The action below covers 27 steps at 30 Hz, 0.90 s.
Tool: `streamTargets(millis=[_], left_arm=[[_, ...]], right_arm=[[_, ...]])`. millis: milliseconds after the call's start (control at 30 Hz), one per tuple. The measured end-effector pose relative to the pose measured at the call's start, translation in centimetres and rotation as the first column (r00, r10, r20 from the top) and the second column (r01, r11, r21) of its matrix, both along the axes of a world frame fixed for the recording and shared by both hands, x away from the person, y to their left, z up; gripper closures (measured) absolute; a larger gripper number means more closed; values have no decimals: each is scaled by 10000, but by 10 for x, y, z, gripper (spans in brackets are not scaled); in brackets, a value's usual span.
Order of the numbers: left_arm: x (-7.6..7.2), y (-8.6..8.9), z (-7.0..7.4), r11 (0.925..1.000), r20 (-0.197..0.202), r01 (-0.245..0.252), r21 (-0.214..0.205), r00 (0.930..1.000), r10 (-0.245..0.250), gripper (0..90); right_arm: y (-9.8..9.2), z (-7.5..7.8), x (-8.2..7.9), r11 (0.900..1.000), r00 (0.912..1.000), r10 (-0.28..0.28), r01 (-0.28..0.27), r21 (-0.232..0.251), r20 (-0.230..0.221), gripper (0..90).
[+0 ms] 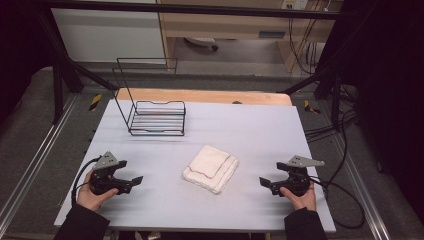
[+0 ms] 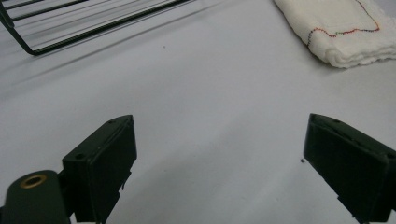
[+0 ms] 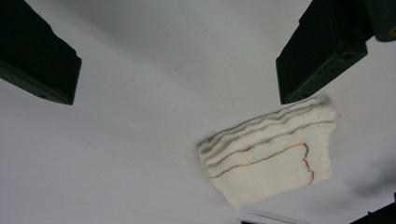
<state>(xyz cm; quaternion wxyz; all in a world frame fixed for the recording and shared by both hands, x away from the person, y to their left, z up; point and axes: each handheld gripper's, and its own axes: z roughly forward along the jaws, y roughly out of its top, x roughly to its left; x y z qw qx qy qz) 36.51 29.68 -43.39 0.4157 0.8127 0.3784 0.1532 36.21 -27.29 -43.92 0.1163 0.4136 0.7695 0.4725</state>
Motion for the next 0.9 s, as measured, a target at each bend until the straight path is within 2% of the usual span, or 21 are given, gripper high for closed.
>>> streamTargets(millis=[467, 900], left_arm=[[-1, -7, 0, 9999, 65, -6, 112, 10000, 5, 95], [-1, -14, 1, 9999, 36, 101, 113, 9999, -102, 96]], right_arm=[[1, 1, -1, 10000, 10000, 24, -25, 94, 59, 6], [1, 0, -1, 10000, 10000, 49, -49, -54, 42, 6]])
